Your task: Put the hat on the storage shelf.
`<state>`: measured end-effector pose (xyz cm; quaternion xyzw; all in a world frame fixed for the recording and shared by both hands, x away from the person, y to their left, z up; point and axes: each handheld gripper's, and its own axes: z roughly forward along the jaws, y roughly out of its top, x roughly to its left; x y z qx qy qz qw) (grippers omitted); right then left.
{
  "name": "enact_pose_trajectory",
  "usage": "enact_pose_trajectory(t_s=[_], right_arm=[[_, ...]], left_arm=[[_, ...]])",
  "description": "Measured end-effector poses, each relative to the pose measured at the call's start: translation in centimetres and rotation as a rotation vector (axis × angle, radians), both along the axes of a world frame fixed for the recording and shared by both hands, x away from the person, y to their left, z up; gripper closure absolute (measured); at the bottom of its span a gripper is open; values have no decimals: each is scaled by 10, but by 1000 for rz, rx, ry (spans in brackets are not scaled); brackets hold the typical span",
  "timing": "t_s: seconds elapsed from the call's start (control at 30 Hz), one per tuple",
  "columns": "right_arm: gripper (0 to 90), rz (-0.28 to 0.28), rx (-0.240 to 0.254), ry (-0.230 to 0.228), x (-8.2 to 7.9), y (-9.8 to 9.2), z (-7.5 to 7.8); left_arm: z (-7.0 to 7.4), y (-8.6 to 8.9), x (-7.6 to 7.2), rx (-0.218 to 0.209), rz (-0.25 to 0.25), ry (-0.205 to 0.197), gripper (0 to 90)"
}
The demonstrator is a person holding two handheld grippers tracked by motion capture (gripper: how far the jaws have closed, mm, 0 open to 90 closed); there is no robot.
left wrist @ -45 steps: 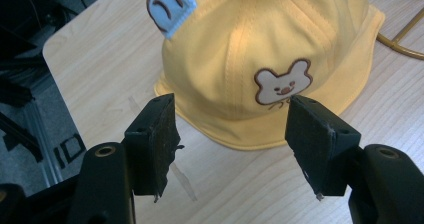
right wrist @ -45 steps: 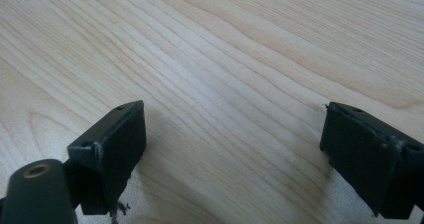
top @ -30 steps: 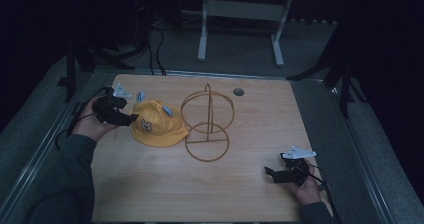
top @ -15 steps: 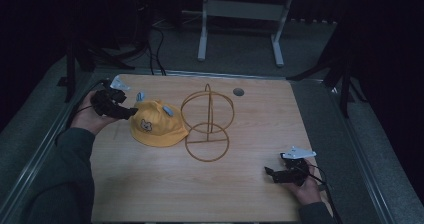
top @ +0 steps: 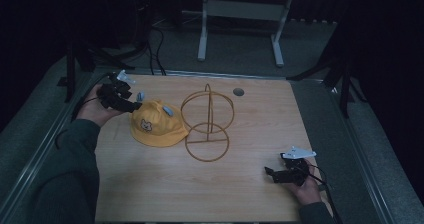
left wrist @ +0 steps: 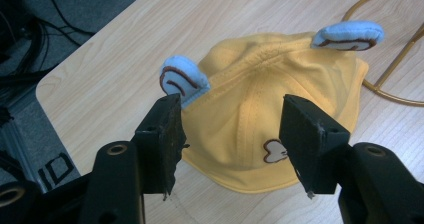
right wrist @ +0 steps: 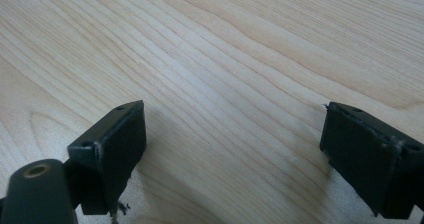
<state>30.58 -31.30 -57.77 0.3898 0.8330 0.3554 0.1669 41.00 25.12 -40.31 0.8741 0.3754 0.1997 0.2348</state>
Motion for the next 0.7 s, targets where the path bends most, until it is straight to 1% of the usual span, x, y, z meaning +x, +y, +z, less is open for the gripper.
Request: enact_pose_trajectory(t_s=[0.03,0.1,0.17,0.27,0.37,0.5,0.53,0.57,0.63,0.67,0.7], right_arm=[[111,0,0,0,0,0,0],[111,0,0,0,0,0,0],[111,0,0,0,0,0,0],[110,0,0,1,0,0,0],[111,0,0,0,0,0,0],[110,0,0,1,0,0,0],[110,0,0,0,0,0,0],[110,0,0,0,0,0,0],[111,0,0,0,0,0,0],[111,0,0,0,0,0,0],[111,0,0,0,0,0,0]], left_arm=[[1,-3,3,9,-9,11,464],[1,-4,4,11,-13,13,476],[2,-7,6,11,-21,16,509],[3,-10,10,-2,-24,18,519],[0,-12,13,-1,-24,27,521],[-4,-15,18,-7,-28,37,491],[-5,-16,19,-6,-27,37,442],[-5,-17,20,-11,-26,37,442],[-6,-19,22,-22,-23,36,376],[-7,-19,23,-26,-23,35,376],[-7,-20,24,-36,-21,33,358]])
